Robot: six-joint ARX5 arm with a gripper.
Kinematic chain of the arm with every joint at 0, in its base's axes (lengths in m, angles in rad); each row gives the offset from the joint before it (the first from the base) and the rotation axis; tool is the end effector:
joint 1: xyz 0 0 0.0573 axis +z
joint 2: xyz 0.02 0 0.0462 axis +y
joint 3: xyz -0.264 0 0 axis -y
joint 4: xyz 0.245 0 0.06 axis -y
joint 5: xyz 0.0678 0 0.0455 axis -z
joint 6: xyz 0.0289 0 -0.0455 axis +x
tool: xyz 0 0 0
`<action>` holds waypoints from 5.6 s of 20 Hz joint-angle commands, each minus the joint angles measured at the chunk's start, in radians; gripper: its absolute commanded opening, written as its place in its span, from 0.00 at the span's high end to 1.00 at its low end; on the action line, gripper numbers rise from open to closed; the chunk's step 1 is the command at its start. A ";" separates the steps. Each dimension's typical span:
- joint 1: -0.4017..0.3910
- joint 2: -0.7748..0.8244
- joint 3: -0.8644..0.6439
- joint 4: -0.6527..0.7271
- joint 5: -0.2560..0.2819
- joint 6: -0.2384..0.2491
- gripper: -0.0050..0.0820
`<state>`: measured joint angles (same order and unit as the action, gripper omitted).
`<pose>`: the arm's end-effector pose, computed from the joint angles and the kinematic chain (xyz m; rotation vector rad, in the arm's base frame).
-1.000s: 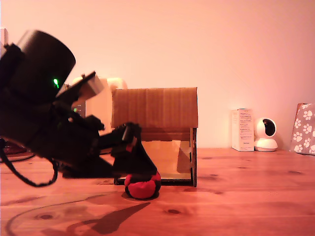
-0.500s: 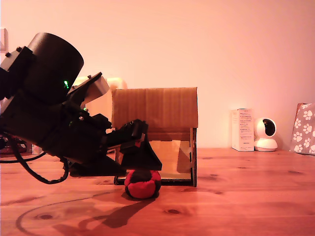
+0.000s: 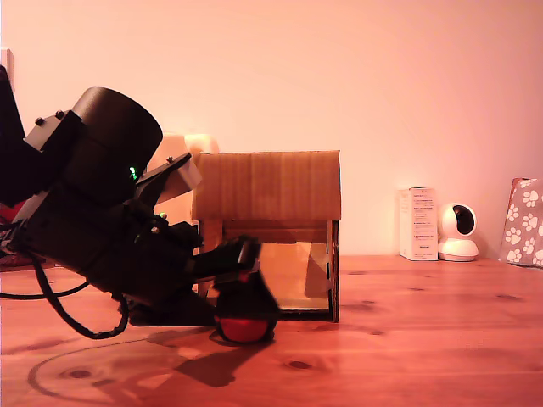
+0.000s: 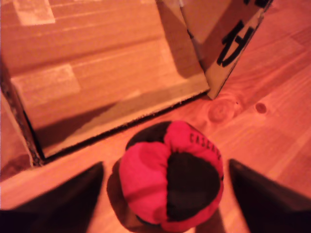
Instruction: Drop the footbag into the cardboard dice tower
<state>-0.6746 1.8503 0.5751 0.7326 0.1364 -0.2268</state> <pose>0.2351 -0.1931 0.0906 -0.0611 0.6229 -0.7241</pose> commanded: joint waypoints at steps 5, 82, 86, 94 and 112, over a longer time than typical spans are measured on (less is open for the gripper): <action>-0.006 -0.013 0.003 -0.027 0.018 -0.002 0.89; 0.102 -0.550 0.377 -0.861 0.052 0.151 0.96; 0.100 -0.636 0.224 -0.756 0.084 0.142 0.96; 0.105 -0.826 0.006 -0.716 0.066 0.117 0.96; 0.315 -1.218 -0.194 -0.802 0.053 0.092 0.96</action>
